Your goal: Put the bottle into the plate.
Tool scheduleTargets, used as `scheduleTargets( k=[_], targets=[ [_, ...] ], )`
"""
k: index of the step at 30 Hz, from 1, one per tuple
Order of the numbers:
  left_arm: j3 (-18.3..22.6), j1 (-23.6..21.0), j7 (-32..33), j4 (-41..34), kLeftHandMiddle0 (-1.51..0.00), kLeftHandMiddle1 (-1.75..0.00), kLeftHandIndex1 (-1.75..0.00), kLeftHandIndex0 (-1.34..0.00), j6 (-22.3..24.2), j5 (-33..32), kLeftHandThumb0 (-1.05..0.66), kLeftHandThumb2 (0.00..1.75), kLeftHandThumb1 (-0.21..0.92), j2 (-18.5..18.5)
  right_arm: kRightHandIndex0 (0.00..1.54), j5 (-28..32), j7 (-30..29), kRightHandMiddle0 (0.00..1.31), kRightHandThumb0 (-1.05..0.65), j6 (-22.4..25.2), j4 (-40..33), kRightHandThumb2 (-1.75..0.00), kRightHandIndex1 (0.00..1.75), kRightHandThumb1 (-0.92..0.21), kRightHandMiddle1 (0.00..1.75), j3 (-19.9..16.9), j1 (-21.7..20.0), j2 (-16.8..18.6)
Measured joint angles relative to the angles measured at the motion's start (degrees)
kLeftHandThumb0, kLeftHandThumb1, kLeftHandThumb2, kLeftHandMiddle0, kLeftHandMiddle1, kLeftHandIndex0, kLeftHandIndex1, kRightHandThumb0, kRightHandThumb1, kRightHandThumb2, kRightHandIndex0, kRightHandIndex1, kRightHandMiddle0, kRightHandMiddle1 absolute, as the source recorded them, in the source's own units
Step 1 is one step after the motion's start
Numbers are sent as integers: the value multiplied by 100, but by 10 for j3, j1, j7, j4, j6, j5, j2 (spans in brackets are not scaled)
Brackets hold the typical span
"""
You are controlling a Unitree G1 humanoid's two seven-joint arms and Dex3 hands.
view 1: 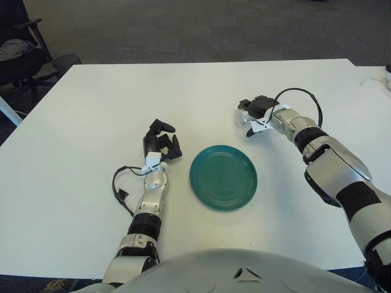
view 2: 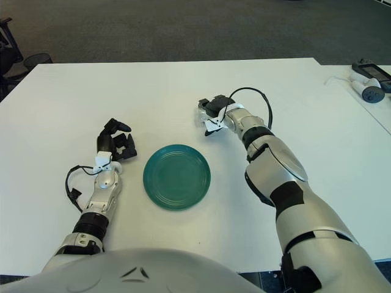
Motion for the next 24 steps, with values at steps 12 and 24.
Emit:
scheduleTargets(
  k=[12, 24],
  targets=[
    [0, 5, -2, -4, -124, -175, -175, -74, -2, -2, -54, 151, 16, 0, 86, 32, -116, 63, 0, -3, -24, -159, 159, -3, 175, -50, 51, 9],
    [0, 5, -3, -1, -124, -175, -175, -74, -3, -2, -54, 151, 16, 2, 90, 39, -158, 64, 0, -56, -27, -163, 158, 1, 175, -67, 69, 2]
  ],
)
